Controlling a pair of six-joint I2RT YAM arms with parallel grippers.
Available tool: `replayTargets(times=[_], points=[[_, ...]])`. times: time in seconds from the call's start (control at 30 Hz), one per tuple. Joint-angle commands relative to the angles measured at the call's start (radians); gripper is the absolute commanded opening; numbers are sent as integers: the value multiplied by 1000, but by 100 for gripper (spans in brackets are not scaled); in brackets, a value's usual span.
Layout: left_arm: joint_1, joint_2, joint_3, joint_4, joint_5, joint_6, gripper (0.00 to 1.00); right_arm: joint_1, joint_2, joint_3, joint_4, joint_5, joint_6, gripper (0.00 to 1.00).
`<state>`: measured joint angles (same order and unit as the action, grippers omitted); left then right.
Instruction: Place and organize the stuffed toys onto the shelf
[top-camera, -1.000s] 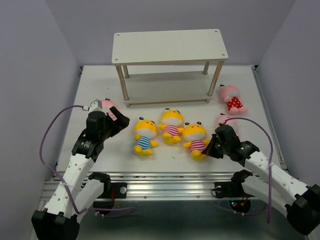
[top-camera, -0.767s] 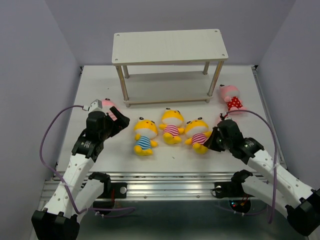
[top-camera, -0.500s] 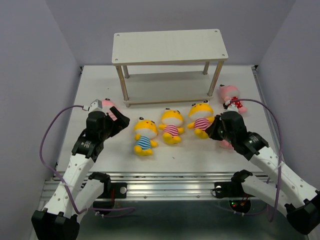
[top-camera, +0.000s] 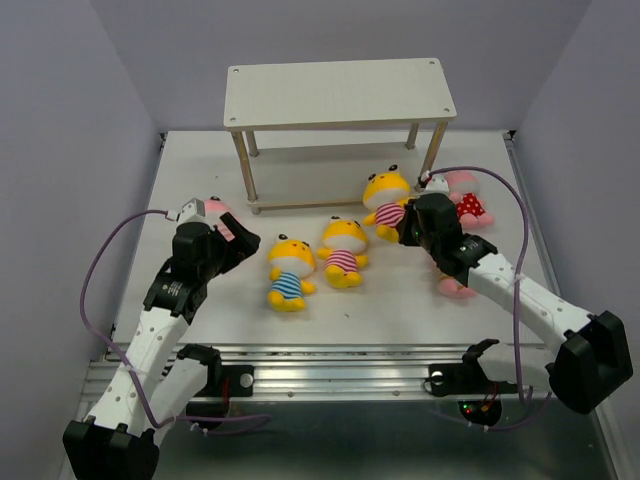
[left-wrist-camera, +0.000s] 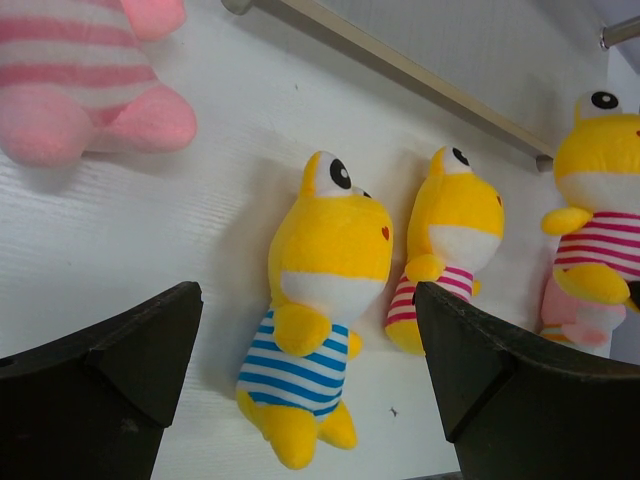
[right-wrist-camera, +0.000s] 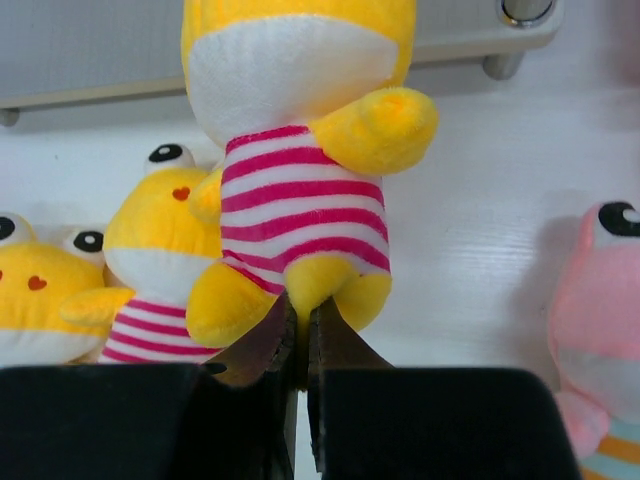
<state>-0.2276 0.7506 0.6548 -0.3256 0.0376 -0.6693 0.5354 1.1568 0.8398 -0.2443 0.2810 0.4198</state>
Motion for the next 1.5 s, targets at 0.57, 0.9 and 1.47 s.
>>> replayTargets(times=[0.57,0.9,1.47], points=[[1,-16,8,2,-34,5,99,-190,245,67,531,-149,-36,1],[1,-39,14,-1,-59,8,99,-222,357,79,642,-190,-30,1],[1,-25,17,2,-44,19,99,-241,468,125,723,-183,-16,4]])
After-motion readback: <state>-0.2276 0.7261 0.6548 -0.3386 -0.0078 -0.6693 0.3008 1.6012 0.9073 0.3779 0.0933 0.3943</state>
